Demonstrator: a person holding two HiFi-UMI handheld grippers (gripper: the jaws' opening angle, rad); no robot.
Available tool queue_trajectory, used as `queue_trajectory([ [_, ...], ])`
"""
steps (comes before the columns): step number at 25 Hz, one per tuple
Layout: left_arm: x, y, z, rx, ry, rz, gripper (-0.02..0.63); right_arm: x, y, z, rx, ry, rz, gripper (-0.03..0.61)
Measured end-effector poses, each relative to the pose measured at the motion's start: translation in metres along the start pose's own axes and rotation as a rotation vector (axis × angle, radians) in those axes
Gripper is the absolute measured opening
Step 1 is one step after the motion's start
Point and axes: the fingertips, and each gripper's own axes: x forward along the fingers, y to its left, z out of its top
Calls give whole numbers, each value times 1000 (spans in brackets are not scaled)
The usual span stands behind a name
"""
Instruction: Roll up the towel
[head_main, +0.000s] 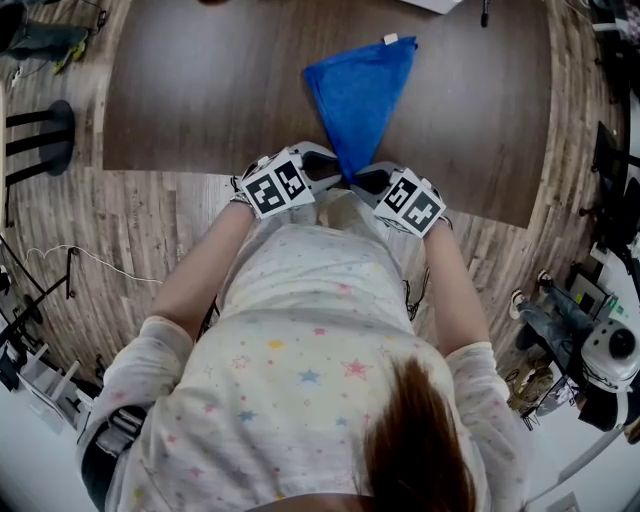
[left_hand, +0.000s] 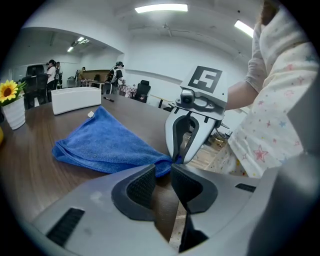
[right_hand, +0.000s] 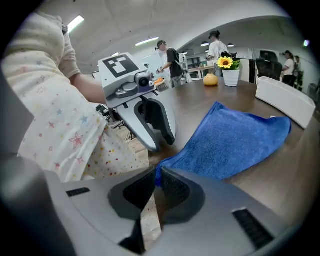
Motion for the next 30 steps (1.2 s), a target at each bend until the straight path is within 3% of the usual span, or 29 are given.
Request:
queue_trajectory([
  [10,4,2,8,11,-17,21,97,-14,-36,15,60,-76,-51,37],
  [15,16,-4,12,27,-18,-7,83,-10,-56,11,73,-76,-124,38],
  [21,39,0,8,67,27,40,83,-13,-70,11,69,-84,-219,62],
  [25,45,4,3,57,53,61,84,-37,-79,17,70,-149,-318,71],
  [27,44,6,2,38,48,66,84,-45,-73,16,73,-157,-306,69],
  [30,42,8,2,27,40,78,84,-41,-50,16,44,-164,-209,58],
])
